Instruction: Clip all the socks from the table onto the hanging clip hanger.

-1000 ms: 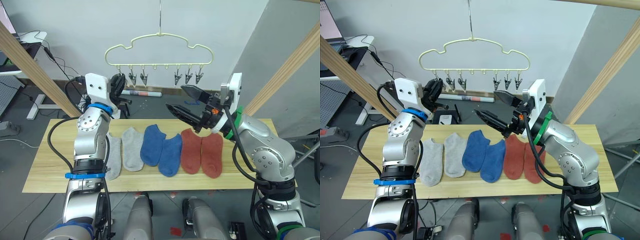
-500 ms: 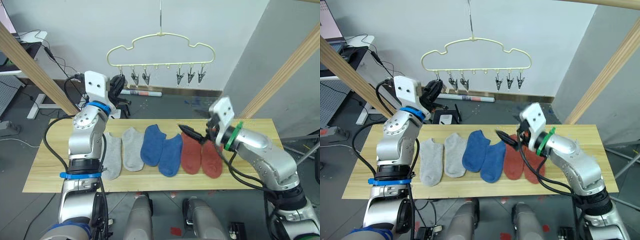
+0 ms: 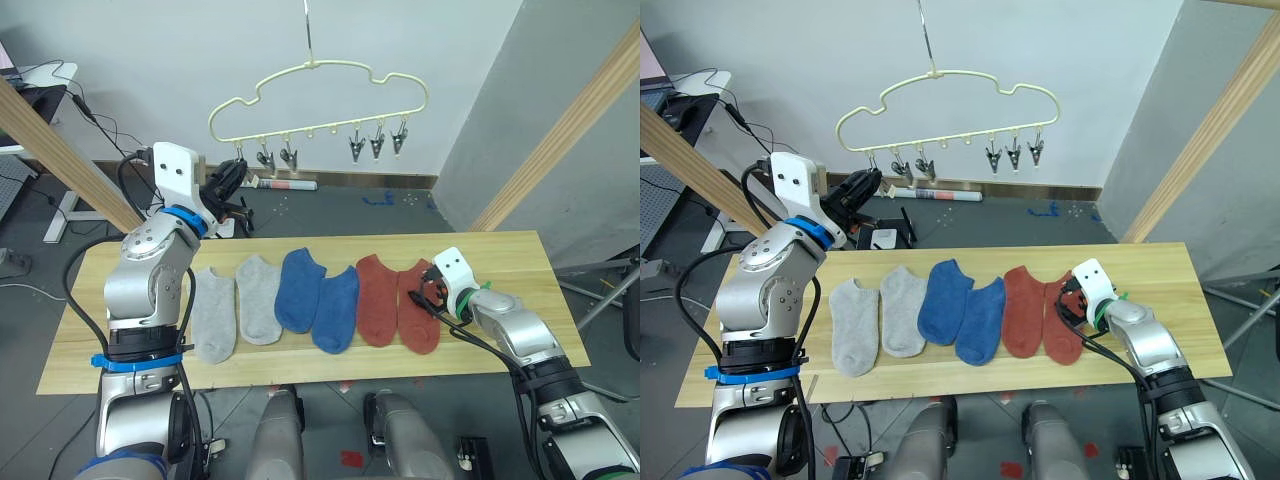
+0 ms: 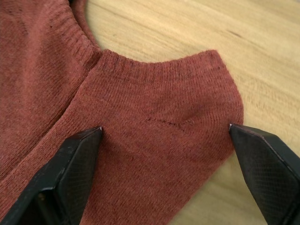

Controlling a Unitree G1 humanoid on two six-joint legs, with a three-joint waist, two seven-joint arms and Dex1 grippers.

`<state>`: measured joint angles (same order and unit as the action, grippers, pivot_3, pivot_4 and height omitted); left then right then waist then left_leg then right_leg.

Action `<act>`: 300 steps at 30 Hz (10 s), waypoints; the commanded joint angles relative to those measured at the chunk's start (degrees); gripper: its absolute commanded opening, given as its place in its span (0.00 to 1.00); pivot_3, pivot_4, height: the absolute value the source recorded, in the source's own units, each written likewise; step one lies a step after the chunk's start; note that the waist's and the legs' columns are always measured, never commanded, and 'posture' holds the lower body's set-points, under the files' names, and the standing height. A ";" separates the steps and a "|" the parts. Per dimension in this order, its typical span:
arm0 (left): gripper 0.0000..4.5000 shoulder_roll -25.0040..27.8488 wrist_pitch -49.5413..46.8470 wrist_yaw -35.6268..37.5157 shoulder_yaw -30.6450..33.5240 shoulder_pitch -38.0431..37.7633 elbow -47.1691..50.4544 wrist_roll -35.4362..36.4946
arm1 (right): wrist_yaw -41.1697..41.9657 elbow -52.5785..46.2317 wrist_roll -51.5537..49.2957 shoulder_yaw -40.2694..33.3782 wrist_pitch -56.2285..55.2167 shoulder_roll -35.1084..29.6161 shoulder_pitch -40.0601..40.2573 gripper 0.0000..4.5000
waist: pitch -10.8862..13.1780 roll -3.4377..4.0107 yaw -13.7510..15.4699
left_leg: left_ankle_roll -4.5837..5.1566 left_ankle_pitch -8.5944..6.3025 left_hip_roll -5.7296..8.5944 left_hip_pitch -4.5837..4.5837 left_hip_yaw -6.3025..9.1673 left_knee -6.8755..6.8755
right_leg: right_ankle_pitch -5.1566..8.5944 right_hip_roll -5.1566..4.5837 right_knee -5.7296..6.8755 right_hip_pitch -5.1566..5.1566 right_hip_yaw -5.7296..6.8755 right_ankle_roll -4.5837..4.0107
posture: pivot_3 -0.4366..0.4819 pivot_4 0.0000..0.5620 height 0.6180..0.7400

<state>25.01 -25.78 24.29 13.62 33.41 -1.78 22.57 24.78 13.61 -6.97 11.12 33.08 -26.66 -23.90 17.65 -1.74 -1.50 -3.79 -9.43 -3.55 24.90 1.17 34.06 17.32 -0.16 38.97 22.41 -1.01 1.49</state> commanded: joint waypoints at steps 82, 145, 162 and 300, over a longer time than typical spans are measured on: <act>0.61 0.58 -35.09 -15.45 13.30 -0.45 7.17 48.77 | 16.47 -8.39 -2.61 7.50 1.61 17.74 -26.82 0.00 | 0.03 -0.01 1.29 | -0.44 0.06 -0.03 0.02 0.15 -0.04 | -0.15 -0.05 -0.01 0.02 0.11 -0.26 | 0.55 0.54 1.00; 0.53 -8.86 14.74 -5.84 -8.05 -1.70 1.03 -3.56 | 8.01 -42.93 -31.45 -13.09 11.63 8.20 -4.13 1.00 | 0.02 -0.03 1.38 | -0.37 -0.07 -0.01 0.27 0.09 0.02 | -0.14 0.03 0.03 0.26 0.10 -0.27 | 0.48 0.50 1.00; 0.53 -10.50 21.24 -6.18 -7.54 4.70 -9.53 -7.07 | 6.34 -42.77 -32.58 -12.90 11.85 6.90 -4.32 1.00 | 0.02 -0.04 1.32 | -0.36 -0.07 -0.02 0.29 0.11 0.10 | -0.15 0.05 0.07 0.25 0.13 -0.28 | 0.46 0.50 1.00; 0.03 -5.82 -36.30 -23.21 11.42 3.84 2.76 55.20 | 8.37 -24.68 -14.01 -0.59 11.76 18.49 -17.18 0.01 | -0.13 -0.19 -0.03 | -0.64 0.13 -0.04 0.67 0.22 0.92 | -0.21 0.05 1.09 0.76 0.09 -0.23 | 0.49 0.49 1.00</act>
<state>18.57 -62.98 -0.52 26.19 37.78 -0.96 78.68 33.48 -9.85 -20.26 11.32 45.95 -8.65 -40.02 17.52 -1.93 -1.52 -4.43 -9.30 -3.58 25.58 1.39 34.97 17.11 -0.11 40.04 23.17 -0.92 1.25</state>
